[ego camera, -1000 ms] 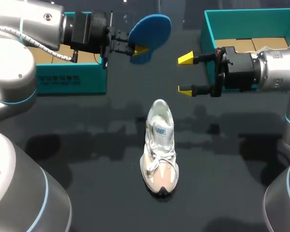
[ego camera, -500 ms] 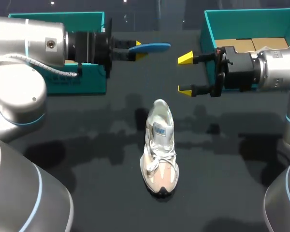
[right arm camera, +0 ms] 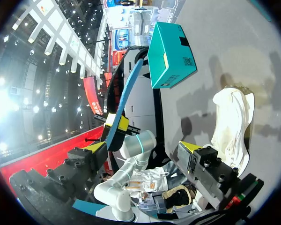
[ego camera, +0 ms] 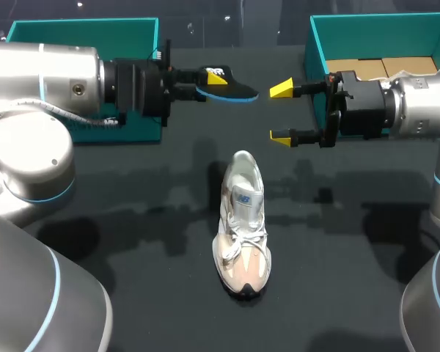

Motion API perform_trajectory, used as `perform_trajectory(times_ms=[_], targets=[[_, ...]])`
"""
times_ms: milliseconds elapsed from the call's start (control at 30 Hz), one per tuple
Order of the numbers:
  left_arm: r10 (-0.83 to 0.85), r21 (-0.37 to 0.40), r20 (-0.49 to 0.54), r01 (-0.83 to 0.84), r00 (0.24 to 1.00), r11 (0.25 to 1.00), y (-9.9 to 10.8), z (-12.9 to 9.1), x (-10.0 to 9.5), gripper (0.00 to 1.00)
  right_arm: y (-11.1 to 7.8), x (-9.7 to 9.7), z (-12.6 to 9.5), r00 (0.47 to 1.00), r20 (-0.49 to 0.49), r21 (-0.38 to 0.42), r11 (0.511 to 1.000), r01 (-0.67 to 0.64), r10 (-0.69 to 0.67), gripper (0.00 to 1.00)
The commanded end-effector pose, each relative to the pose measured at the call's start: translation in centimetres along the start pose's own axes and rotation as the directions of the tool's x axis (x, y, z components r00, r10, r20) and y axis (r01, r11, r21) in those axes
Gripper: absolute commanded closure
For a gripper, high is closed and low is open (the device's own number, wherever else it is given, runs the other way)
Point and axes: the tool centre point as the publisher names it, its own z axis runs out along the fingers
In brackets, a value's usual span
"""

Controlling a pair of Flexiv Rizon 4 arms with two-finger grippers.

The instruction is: Take the shoe out of the shoebox, open the shoe tongue, remove and reinsert the insole, then place the shoe into the shoebox

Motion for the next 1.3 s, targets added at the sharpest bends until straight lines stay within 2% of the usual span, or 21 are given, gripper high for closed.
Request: perform_trajectory(times_ms=[33,100,467,500,633,800,1033,1233,1300], targets=[[0.138,0.034,0.071,-0.140,0.988,0.990,0.3,-0.5,1.0,1.00,0.0,0.0,0.1,1.000,0.003,-0.002,1.000,-0.001,0.001,0.00],[0.238,0.009,0.109,-0.240,0.965,0.971,0.3,-0.8,1.2,1.00,0.0,0.0,0.1,1.000,0.003,-0.002,1.000,-0.001,0.001,0.00],[0.238,0.009,0.109,-0.240,0.965,0.971,0.3,-0.8,1.2,1.00,0.0,0.0,0.1,1.000,0.003,-0.002,1.000,-0.001,0.001,0.00],[0.269,0.028,0.112,-0.274,0.957,0.961,0.2,-0.8,1.3,1.00,0.0,0.0,0.1,1.000,0.003,-0.002,1.000,-0.001,0.001,0.00],[0.369,0.006,0.124,-0.372,0.921,0.928,-0.1,-0.7,1.3,1.00,0.1,0.3,0.2,1.000,0.017,0.011,1.000,0.017,-0.017,0.00],[0.448,-0.014,0.135,-0.451,0.884,0.893,0.1,-0.3,1.1,1.00,0.0,0.3,1.1,0.998,0.026,0.028,0.998,0.063,-0.064,0.00],[0.462,-0.011,0.127,-0.464,0.878,0.886,1.1,0.9,1.3,1.00,-0.4,0.1,2.4,0.990,0.053,0.051,0.990,0.131,-0.134,0.00],[0.449,0.010,0.131,-0.454,0.884,0.891,1.1,1.7,1.5,1.00,-0.3,-0.1,3.3,0.982,0.072,0.074,0.983,0.167,-0.172,0.00],[0.454,0.012,0.131,-0.460,0.881,0.888,1.1,1.9,1.5,1.00,-0.2,-0.1,3.6,0.981,0.070,0.079,0.981,0.175,-0.181,0.12]])
